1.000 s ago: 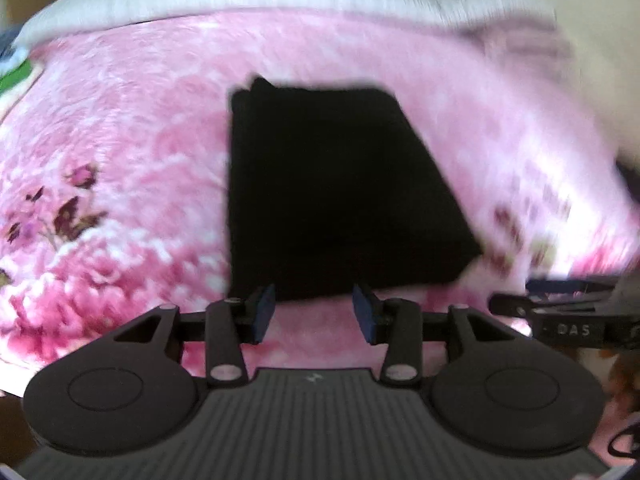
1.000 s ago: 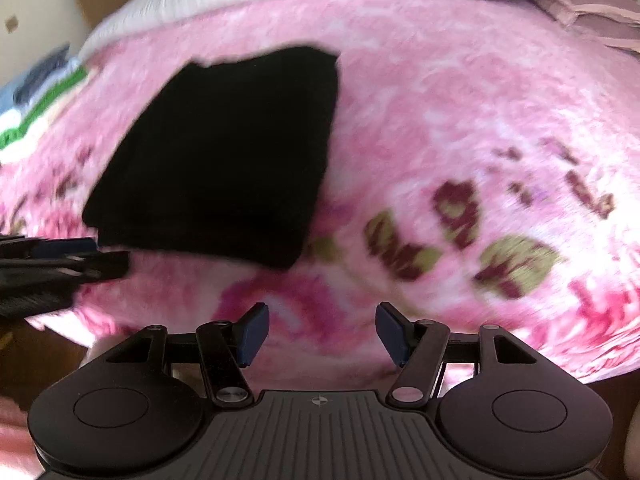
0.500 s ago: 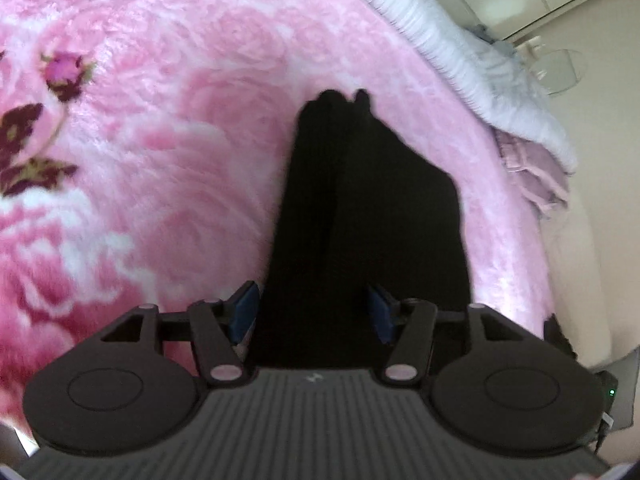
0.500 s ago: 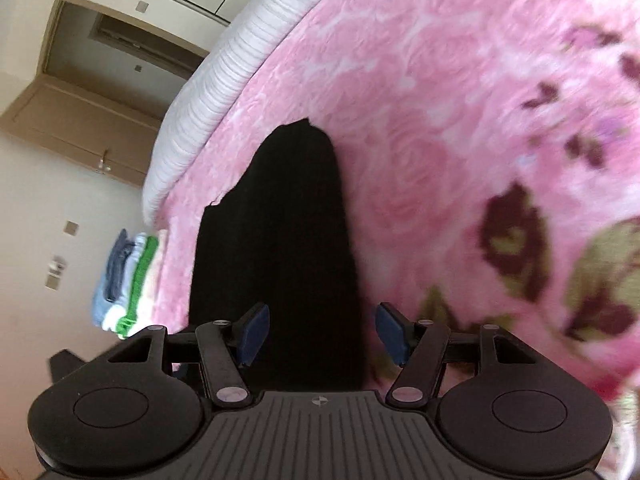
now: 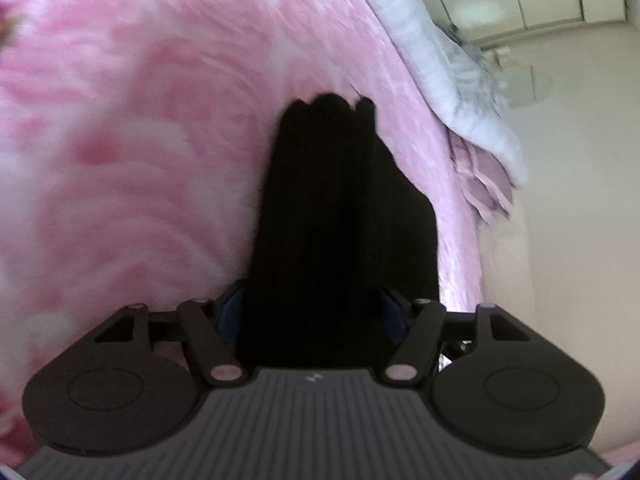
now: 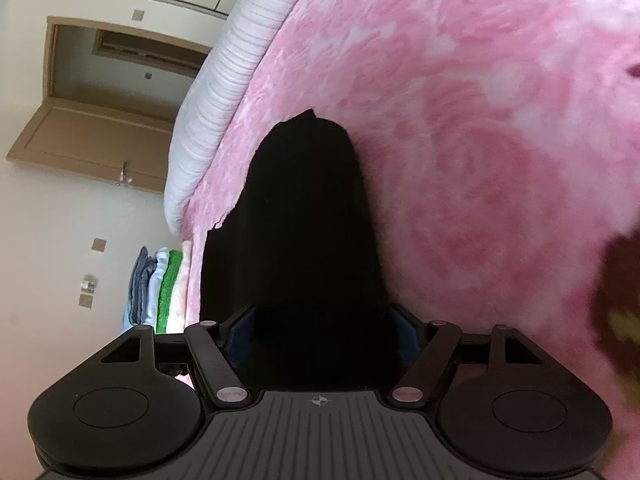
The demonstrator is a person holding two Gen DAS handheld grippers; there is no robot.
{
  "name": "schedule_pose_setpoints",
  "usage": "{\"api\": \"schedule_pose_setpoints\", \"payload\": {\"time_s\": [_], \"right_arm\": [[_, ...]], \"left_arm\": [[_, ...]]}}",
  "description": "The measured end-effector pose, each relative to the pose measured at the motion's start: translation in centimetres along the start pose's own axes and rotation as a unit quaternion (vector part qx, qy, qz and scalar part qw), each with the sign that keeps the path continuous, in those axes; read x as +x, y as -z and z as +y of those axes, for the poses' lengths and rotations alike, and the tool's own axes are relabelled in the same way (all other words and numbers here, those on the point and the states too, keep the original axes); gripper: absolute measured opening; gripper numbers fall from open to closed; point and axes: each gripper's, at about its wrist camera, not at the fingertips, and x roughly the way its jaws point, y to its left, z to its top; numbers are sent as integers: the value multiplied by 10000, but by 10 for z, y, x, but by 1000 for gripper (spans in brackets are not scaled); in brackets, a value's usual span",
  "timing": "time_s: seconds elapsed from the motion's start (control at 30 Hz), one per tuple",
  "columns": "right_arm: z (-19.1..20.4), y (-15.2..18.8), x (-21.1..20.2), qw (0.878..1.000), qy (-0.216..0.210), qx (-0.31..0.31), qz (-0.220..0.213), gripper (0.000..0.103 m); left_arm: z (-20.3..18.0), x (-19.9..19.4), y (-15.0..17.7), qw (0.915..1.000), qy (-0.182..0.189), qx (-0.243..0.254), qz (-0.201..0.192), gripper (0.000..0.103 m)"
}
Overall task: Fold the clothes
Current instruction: 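Grasp the folded black garment's sides with both grippers and lift it, then carry the held garment with both grippers over to the towel stack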
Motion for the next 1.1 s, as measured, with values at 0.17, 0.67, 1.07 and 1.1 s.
{"api": "schedule_pose_setpoints", "payload": {"time_s": [0.17, 0.67, 1.07, 1.1], "right_arm": [[2, -7, 12, 9996, 185, 162, 115, 53], [168, -11, 84, 9943, -70, 293, 1025, 42], [435, 49, 305, 9888, -1138, -449, 860, 42], [456, 55, 326, 9886, -1200, -474, 780, 42]], "left_arm": [[5, 21, -11, 9991, 260, -262, 211, 37], [-6, -152, -91, 9961, 100, -716, -514, 29], [57, -442, -303, 9897, -248, 169, -1397, 30], [63, -458, -326, 9890, -288, 299, -1417, 30]]}}
